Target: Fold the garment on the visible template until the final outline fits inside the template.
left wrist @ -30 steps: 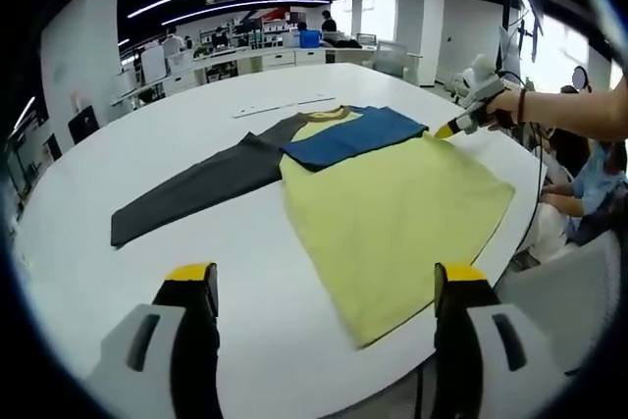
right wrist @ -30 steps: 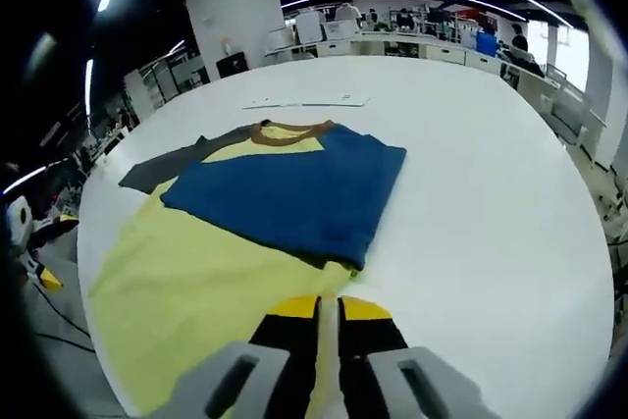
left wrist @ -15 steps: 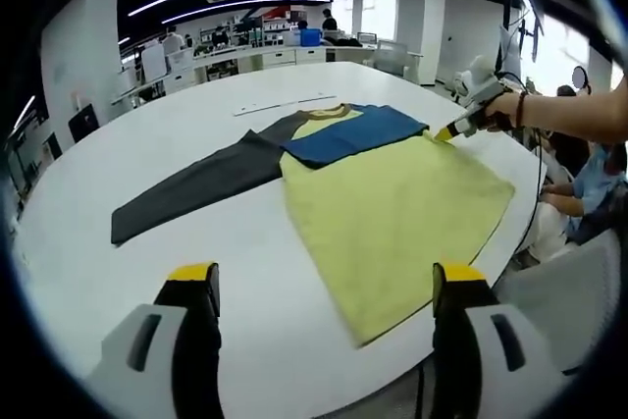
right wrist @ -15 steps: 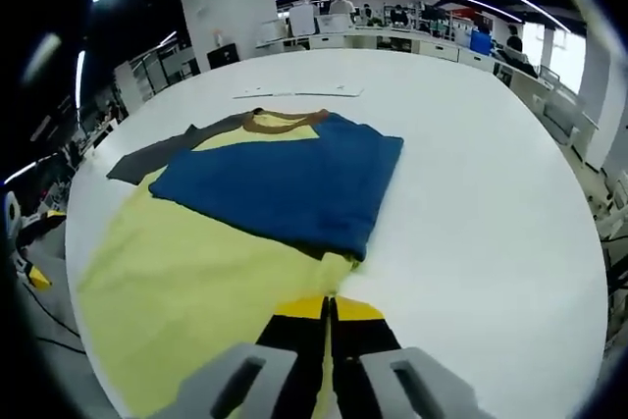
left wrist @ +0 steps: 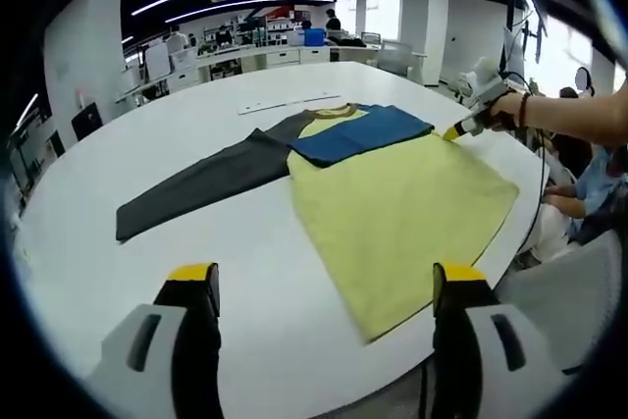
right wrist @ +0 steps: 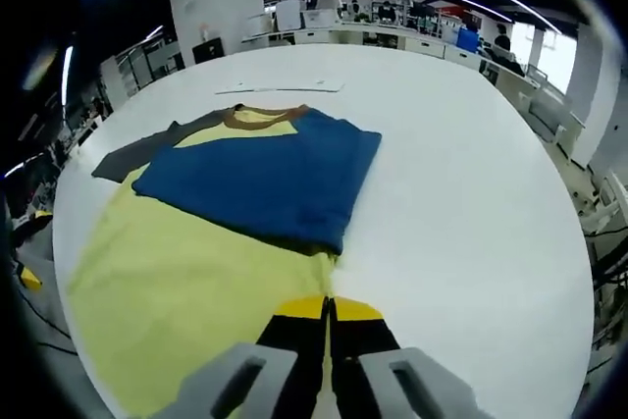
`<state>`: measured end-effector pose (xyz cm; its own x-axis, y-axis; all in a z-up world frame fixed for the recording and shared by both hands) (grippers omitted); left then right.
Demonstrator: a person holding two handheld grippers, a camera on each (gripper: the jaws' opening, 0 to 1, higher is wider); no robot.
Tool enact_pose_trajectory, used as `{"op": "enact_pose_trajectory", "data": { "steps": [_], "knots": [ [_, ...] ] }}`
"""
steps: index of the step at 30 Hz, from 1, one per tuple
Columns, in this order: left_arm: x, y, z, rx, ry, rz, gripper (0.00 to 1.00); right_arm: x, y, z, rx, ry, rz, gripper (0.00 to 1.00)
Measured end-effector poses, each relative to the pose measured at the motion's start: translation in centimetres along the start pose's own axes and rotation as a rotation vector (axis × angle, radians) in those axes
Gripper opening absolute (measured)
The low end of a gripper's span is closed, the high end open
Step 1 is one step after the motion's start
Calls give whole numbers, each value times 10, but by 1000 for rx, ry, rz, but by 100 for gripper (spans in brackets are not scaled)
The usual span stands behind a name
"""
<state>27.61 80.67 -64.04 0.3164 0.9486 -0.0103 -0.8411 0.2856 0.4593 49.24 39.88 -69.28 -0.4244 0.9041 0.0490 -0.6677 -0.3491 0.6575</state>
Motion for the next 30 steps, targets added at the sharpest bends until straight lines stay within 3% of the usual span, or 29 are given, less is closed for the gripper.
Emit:
{"op": "enact_pose_trajectory", "data": {
  "steps": [3, 8, 12, 21, 26, 30],
  "knots": [
    [2, 0, -1, 1, 3, 4, 88, 0, 0, 1, 3, 28, 23, 0],
    [9, 0, 2, -13, 7, 25, 91, 0, 3, 3, -21, -48, 36, 3],
    [19, 1, 5, -28, 16, 45, 94, 2, 4, 5, -49, -96, 42, 32],
    [50, 2, 16, -127, 80, 132, 97, 6, 16, 14, -125, -89, 100, 76],
    [70, 1, 24, -160, 91, 173, 98, 10, 27, 18, -150, -92, 137, 89],
    [86, 0, 29, -177, 116, 201, 99, 12, 40, 20, -178, -46, 152, 100]
  ]
}}
Point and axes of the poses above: the point that each gripper's makers call its tool centre point, and the gripper's own axes: y roughly backward along the fingers, x roughly to its left, z roughly out of its top, the point moved 10 cm from there along y, roughly backward along the fingers, and after that the axes turned 11 degrees about -x, right-handed, at the moved point
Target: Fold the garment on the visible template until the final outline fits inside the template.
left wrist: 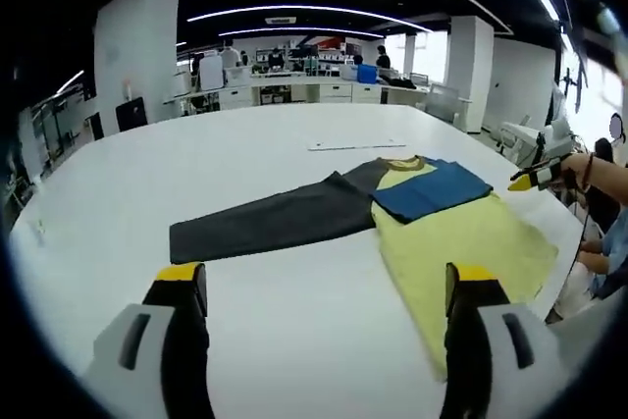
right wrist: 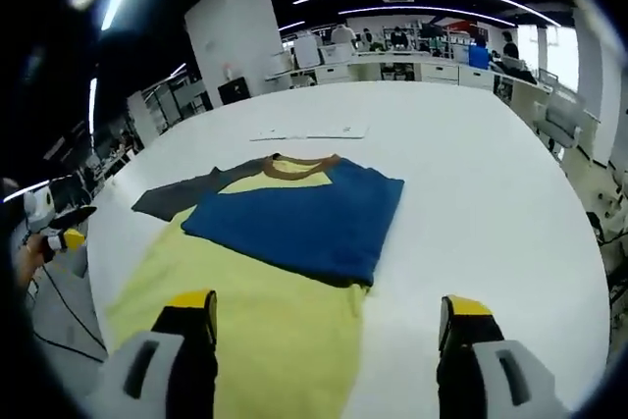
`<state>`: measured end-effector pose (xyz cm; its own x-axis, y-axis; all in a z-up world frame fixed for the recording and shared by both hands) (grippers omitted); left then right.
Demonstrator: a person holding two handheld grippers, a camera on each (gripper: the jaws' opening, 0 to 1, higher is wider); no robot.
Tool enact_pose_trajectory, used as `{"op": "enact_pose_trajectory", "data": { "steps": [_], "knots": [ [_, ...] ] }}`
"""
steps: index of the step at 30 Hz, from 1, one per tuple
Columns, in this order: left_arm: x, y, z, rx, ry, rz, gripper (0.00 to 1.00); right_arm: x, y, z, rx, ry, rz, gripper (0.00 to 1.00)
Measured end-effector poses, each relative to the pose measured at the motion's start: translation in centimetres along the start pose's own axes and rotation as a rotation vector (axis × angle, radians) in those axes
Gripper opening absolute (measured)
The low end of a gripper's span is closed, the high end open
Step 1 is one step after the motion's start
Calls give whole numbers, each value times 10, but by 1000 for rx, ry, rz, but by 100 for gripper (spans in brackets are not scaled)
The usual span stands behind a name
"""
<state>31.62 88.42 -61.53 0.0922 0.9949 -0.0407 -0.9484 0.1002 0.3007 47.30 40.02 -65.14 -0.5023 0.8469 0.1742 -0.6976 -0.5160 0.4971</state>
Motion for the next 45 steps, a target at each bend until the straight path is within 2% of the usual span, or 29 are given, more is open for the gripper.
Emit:
{"op": "enact_pose_trajectory", "data": {
  "steps": [7, 11, 18, 25, 32, 36, 40, 45],
  "knots": [
    [30, -8, 5, -8, -12, 74, 99, 7, 23, 3, -33, 1, 57, 100],
    [45, -12, 7, -13, 6, 111, 99, 19, 36, 6, -63, -6, 95, 99],
    [67, -23, 6, -17, 47, 165, 96, 27, 47, 12, -111, -28, 119, 99],
    [88, -41, -2, 5, 83, 206, 92, 35, 57, 13, -116, -19, 139, 99],
    [109, -54, -12, 3, 149, 279, 88, 45, 71, 18, -138, 39, 184, 99],
    [117, -61, -19, 12, 170, 293, 85, 54, 77, 21, -158, 64, 219, 100],
    [121, -68, -24, 31, 157, 301, 77, 64, 81, 24, -170, 89, 250, 100],
    [128, -75, -35, 69, 192, 330, 68, 68, 84, 25, -192, 95, 256, 99]
  ]
}}
Point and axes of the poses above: the point that each gripper's makers call its tool centre point, and the gripper's own axes: y roughly backward along the fingers, x roughly to its left, z roughly out of its top, the point moved 10 cm from there along y, roughly backward along the fingers, and after that the axes turned 11 degrees about -x, right-handed, at the moved point
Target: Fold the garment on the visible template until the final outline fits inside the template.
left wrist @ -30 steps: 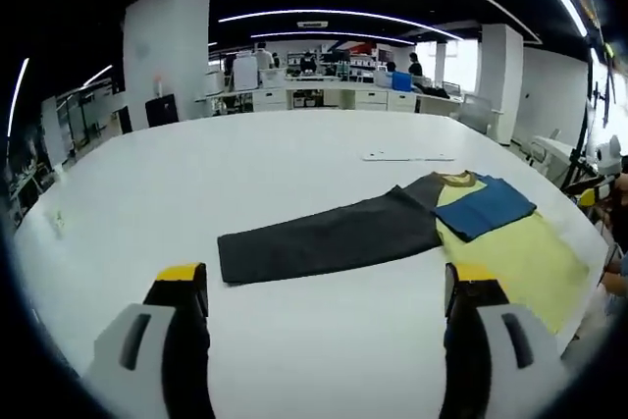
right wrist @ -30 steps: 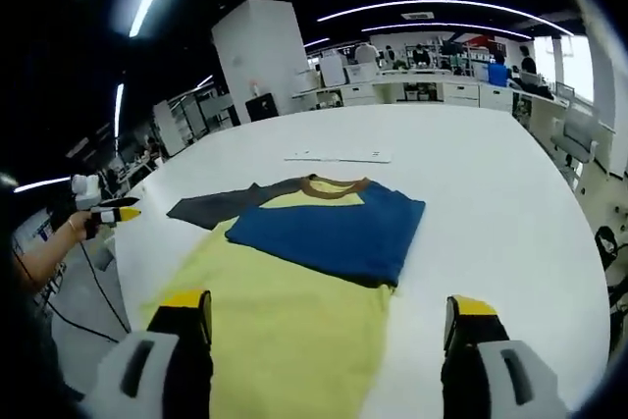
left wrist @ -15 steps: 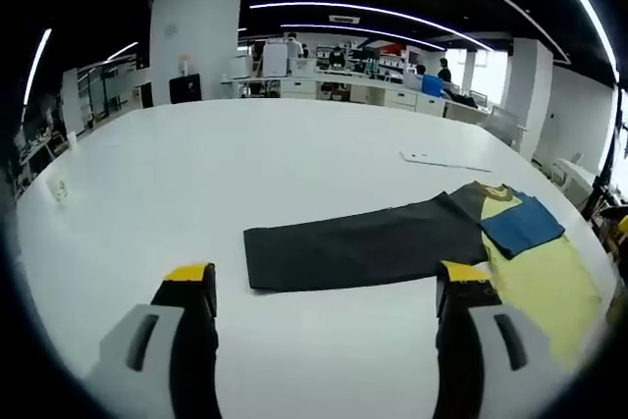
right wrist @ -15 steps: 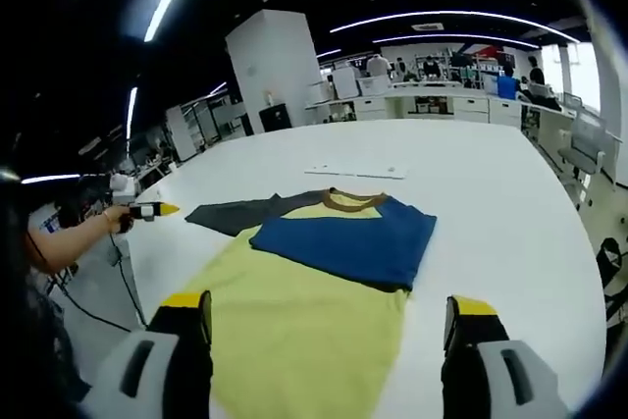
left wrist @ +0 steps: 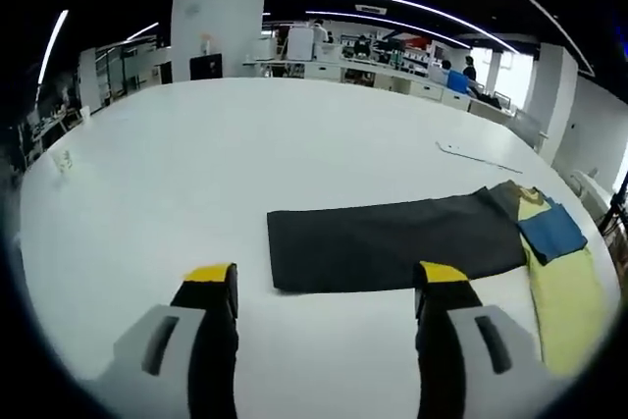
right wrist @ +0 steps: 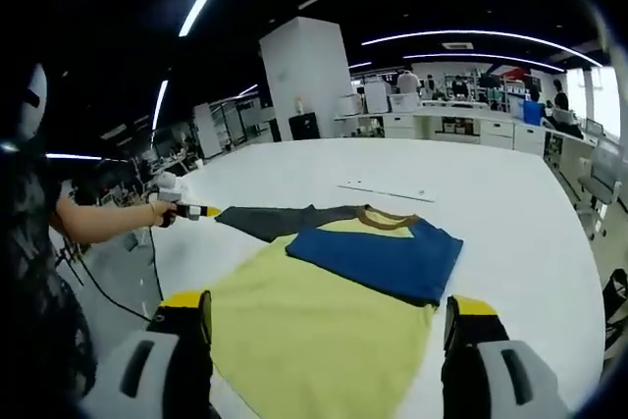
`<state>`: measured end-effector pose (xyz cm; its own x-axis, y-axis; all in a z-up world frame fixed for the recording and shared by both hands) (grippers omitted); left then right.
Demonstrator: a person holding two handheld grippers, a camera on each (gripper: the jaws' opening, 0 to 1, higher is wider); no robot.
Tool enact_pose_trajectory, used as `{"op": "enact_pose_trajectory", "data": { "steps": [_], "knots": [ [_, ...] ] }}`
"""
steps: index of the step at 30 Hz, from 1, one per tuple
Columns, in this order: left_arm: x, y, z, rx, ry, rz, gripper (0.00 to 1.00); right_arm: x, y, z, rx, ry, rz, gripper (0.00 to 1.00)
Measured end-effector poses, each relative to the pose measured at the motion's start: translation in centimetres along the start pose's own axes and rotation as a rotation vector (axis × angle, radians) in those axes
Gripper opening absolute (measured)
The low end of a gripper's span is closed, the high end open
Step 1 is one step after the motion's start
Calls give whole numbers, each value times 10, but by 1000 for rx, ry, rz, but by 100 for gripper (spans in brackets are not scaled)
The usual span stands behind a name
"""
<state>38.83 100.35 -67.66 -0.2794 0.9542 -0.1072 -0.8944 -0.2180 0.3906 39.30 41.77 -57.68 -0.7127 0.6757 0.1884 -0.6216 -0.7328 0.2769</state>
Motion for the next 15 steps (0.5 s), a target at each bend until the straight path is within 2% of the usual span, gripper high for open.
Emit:
{"op": "enact_pose_trajectory", "data": {
  "steps": [4, 7, 11, 15],
  "knots": [
    [3, -5, -4, 8, -7, 13, 62, -3, 3, -2, -6, 15, -25, 99],
    [7, -9, -10, 26, -36, 42, 52, -7, 6, -6, 1, 8, -46, 99],
    [9, -11, -13, 21, -61, 42, 47, -8, 8, -10, 24, 14, -75, 99],
    [12, -14, -16, 36, -39, 58, 41, -9, 10, -12, 24, 6, -90, 99]
  ]
}}
Point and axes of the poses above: the point that each gripper's makers call its tool centre point, and the gripper's own axes: y roughly backward along the fingers, x roughly to its left, z roughly out of its top, the point moved 10 cm from there along y, roughly backward along the fingers, and after that the axes turned 11 degrees about -x, right-handed, at the moved point
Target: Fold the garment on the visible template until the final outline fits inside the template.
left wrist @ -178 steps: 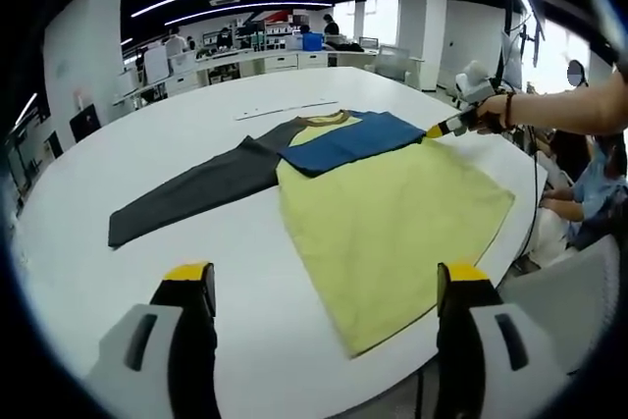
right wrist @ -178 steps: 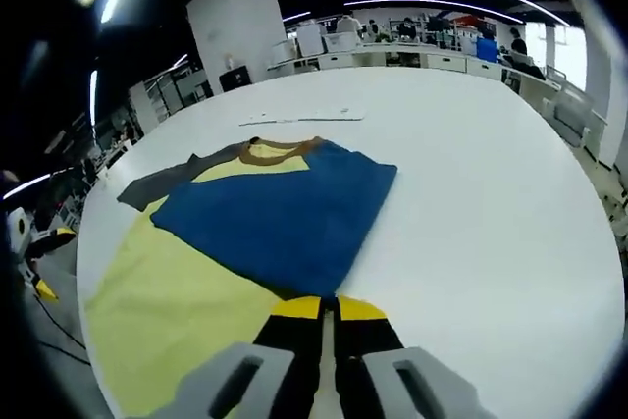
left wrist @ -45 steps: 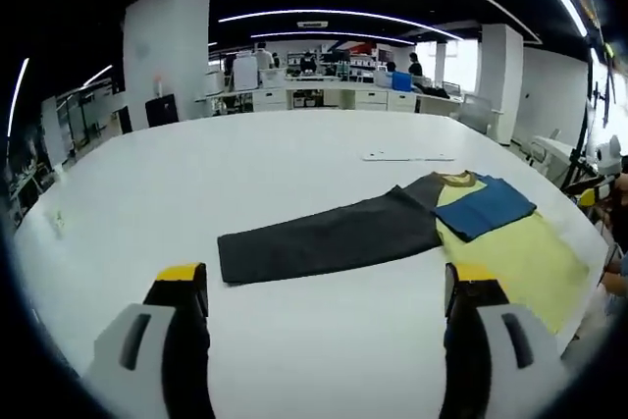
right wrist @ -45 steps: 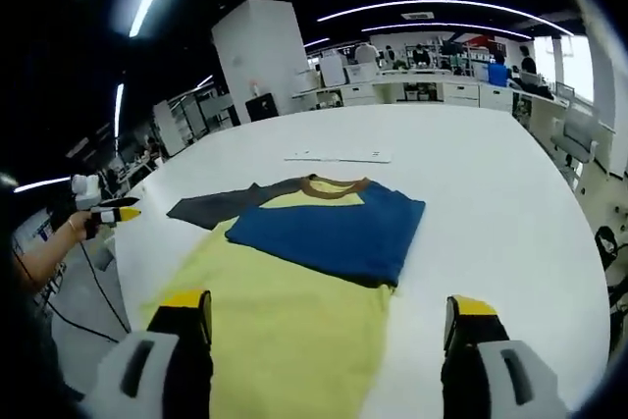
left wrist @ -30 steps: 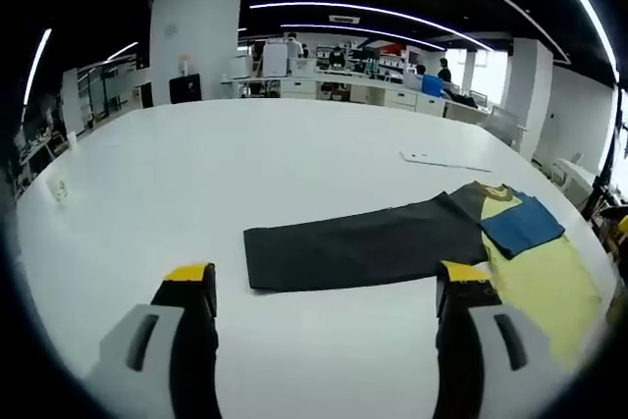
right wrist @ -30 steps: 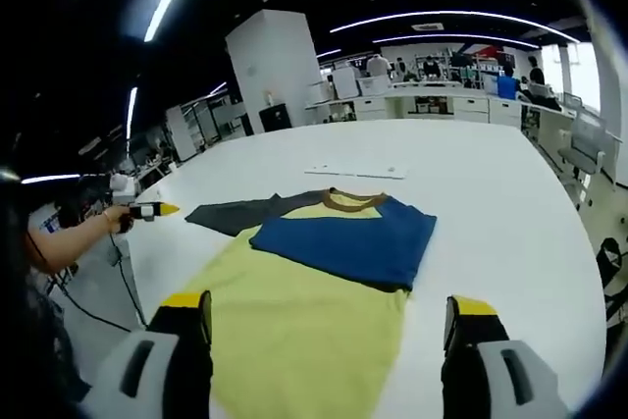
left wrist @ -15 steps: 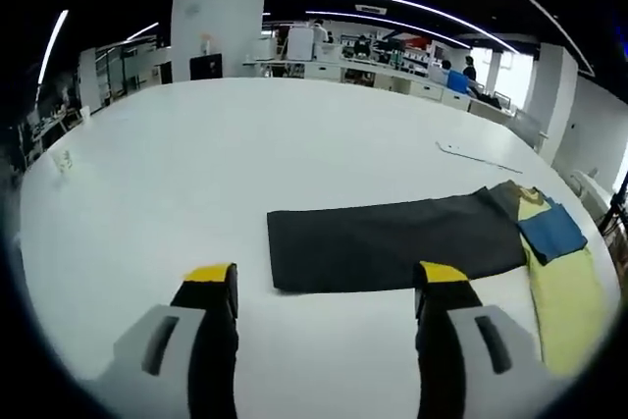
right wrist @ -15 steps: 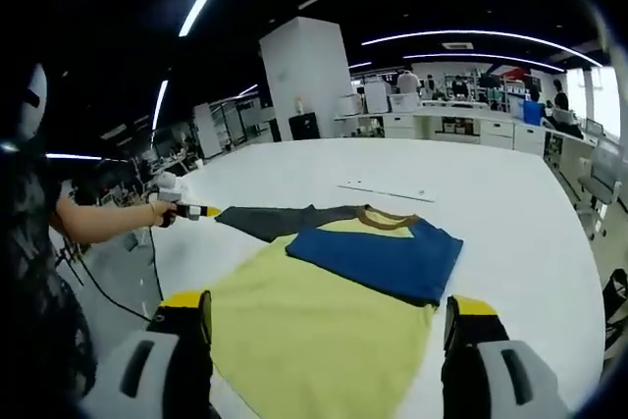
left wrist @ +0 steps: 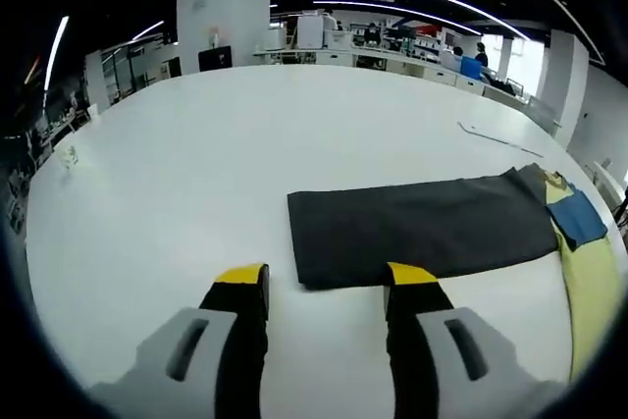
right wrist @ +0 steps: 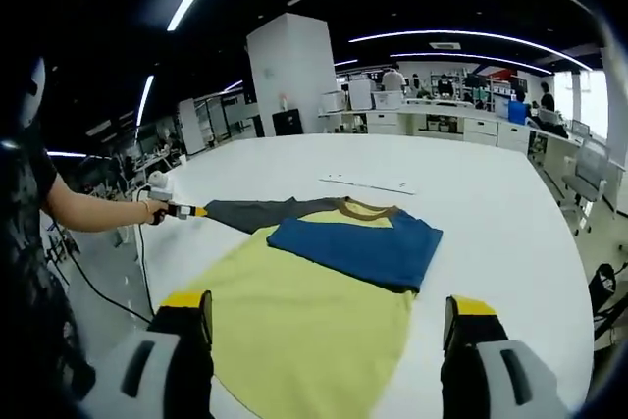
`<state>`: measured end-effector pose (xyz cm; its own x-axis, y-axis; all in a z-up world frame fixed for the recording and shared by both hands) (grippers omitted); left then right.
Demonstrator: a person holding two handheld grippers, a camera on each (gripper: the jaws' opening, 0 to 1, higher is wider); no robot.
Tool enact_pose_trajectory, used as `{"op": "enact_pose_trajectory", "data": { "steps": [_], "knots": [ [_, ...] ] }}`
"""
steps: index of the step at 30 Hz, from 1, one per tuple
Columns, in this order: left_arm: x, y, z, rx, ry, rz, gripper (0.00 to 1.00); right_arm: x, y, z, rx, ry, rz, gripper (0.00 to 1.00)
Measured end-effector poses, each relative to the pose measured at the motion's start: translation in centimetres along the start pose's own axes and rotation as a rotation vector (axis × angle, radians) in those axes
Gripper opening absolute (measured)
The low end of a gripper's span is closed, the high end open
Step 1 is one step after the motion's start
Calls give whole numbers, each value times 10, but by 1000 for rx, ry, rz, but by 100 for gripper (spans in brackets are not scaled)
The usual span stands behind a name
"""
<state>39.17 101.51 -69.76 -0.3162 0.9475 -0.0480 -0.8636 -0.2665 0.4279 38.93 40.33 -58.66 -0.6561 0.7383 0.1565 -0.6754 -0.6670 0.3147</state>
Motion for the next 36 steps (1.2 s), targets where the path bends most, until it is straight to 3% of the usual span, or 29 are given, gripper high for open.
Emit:
{"op": "enact_pose_trajectory", "data": {
  "steps": [8, 13, 17, 22, 26, 36],
  "knots": [
    [0, 0, -1, 2, -2, 68, 28, -3, 4, -3, 16, 21, -40, 98],
    [-3, 2, -3, 17, 72, 113, 10, -5, 4, -6, 16, 5, -47, 97],
    [-2, 2, -1, 17, 96, 127, 9, -4, 2, -8, 22, 10, -38, 98],
    [-3, 2, 3, 32, 83, 102, 1, -2, 0, -10, 34, 16, -15, 99],
    [-5, 4, 7, 52, 88, 85, 0, -3, 0, -11, 41, 15, -8, 99],
    [-20, 12, 23, 15, 71, 20, 0, -4, -1, -13, 41, 6, 6, 99]
  ]
}}
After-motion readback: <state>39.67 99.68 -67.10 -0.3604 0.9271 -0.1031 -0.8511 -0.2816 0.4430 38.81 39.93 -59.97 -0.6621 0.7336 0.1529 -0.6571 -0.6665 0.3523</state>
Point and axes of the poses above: the point that each gripper's makers call its tool centre point, and the gripper's own axes: y roughly backward along the fingers, x roughly to its left, z roughly out of its top, the point moved 10 cm from there along y, roughly backward along the fingers, and after that the axes turned 11 degrees about -x, right-handed, at the moved point
